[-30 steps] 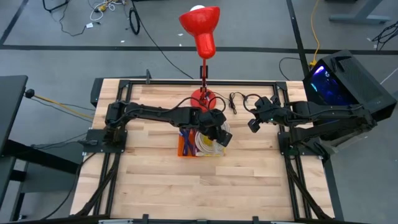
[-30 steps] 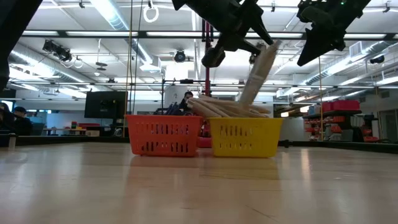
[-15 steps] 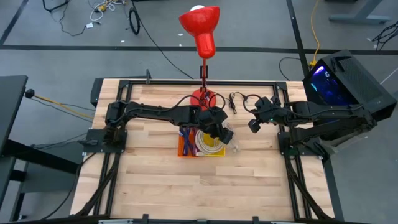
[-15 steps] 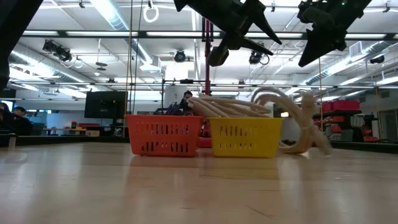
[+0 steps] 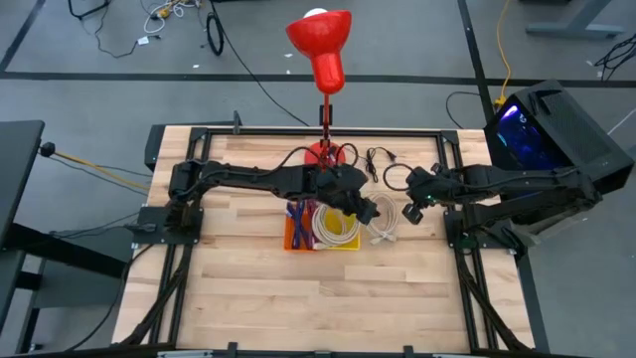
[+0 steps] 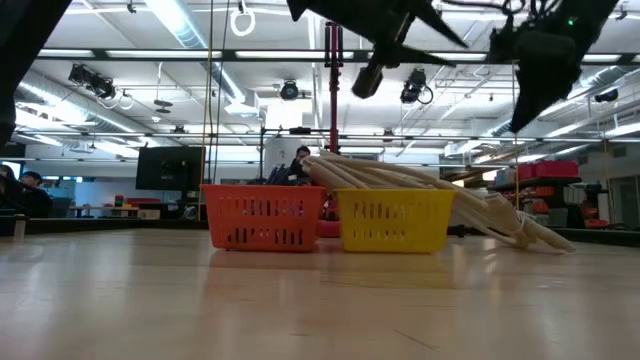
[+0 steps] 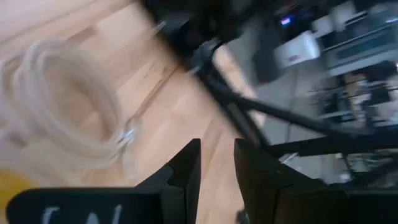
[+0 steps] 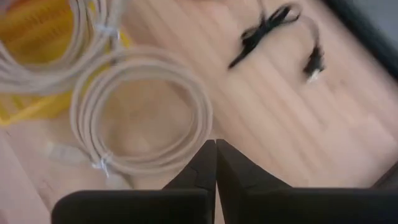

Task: Pick & Place USB Port
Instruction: Put the brown HDMI cable into the yellow bin

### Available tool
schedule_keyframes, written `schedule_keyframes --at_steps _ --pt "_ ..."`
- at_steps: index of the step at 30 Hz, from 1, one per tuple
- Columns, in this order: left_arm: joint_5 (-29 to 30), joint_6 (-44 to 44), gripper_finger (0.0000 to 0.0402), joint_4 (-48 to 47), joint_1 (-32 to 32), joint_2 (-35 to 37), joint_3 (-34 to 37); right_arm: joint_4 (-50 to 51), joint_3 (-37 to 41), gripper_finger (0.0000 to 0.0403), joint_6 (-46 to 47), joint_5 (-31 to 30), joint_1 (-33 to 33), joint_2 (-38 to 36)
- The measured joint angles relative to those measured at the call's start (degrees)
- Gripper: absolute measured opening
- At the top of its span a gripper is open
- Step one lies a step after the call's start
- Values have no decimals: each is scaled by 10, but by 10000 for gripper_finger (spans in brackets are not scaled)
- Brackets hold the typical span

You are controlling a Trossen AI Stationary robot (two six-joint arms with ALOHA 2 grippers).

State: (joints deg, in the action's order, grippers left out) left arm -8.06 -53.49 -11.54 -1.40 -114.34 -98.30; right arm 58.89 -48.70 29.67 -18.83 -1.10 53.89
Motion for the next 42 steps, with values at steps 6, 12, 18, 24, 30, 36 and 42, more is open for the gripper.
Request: schedule_keyframes --at_steps 6,12,18,24,30,36,42 --pt "-51 14 101 127 -11 0 0 -138 96 23 11 128 0 -3" --pt "-66 14 101 163 -23 0 0 -283 154 75 15 227 1 -3" --pt "-78 14 101 162 -30 0 0 -318 166 141 26 254 2 -3" --pt "-83 15 101 164 -37 0 0 -379 174 179 30 260 2 4" --pt "-121 18 101 206 -45 4 0 -415 174 173 39 262 14 43" --pt "-132 70 101 181 -60 64 1 -441 173 165 44 262 30 77" --pt "-71 141 101 80 -64 146 -1 -432 174 165 42 243 31 80"
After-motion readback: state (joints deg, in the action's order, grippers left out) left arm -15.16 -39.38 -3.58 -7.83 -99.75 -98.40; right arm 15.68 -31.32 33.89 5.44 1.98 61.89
